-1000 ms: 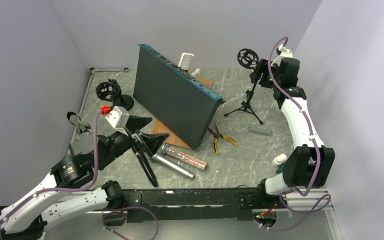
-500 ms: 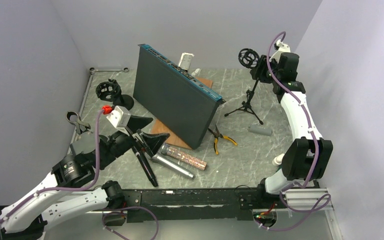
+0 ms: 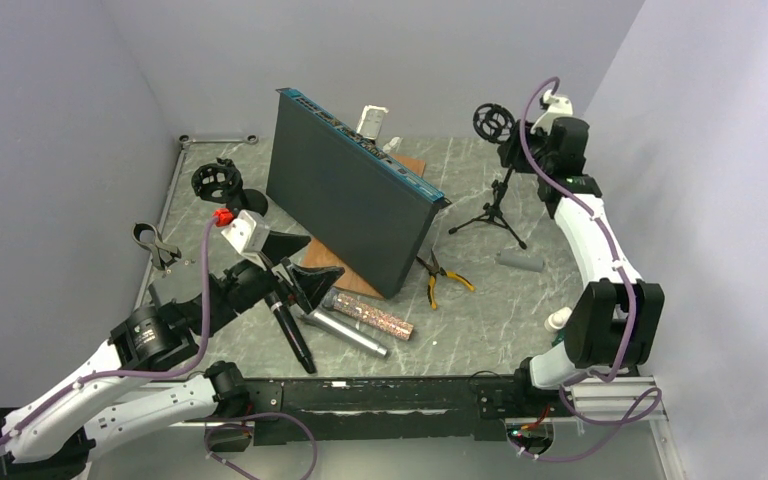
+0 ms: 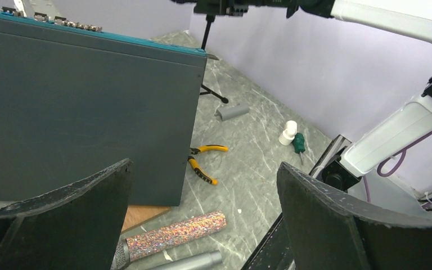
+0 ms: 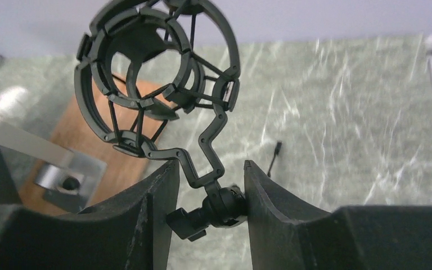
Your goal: Remove the microphone from the stand
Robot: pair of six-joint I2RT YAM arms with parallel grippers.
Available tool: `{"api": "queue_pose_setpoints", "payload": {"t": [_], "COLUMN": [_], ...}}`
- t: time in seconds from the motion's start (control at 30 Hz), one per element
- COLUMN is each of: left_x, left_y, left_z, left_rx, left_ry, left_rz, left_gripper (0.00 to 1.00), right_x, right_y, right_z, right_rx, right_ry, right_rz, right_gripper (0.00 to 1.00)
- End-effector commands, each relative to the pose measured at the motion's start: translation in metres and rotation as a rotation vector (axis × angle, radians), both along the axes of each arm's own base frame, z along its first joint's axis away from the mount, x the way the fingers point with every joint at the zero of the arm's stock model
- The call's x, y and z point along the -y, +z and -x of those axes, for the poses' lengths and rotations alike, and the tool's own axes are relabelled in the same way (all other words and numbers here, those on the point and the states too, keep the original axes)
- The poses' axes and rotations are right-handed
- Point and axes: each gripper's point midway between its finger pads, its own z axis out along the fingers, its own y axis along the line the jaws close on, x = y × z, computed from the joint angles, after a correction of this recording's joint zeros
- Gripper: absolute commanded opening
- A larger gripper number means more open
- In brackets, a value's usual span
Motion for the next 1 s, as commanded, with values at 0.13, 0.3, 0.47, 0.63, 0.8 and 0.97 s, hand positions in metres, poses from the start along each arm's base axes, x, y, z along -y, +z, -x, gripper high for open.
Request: {"api": "queue_pose_setpoints", "payload": {"t": [0.13, 0.3, 0.47, 0.63, 0.8, 0.97], "left_x": [-0.001, -0.001, 0.003, 0.001, -0.017, -0.06], "left_y": [0.017, 0.019, 0.02, 0.022, 0.027, 0.039], "left_z": [0.004, 0.004, 0.004, 0.001, -0.005, -0.018], "left_rx": [0.025, 0.027, 0.026, 0.022, 0.048, 0.102], "left_ry": [-0.014, -0.018, -0.029, -0.011, 0.072, 0.263], "left_rz": [0.045, 0.045, 0.045, 0.049, 0.048, 0.047], "left_gripper": [1.0, 1.0, 0.99, 0.99, 0.99, 1.0], "right_x": [0.008, 0.012, 0.008, 0.017, 0.023, 0.024], "right_y": [-0.112, -0.124, -0.104, -0.067, -0.019, 0.027], "right_z": [0.039, 0.041, 0.035, 0.039, 0.057, 0.079], "right_rx": [-0.309, -0.33, -0.298, -0.246, -0.167, -0.094], "right_ry": [-0.053, -0.06, -0.057, -0.122, -0.183, -0.252], "right_rz": [0.095, 0.121, 0.1, 0.099, 0.075, -0.02], "right_gripper": [0.16, 0.28, 0.61, 0.92, 1.0, 1.0]}}
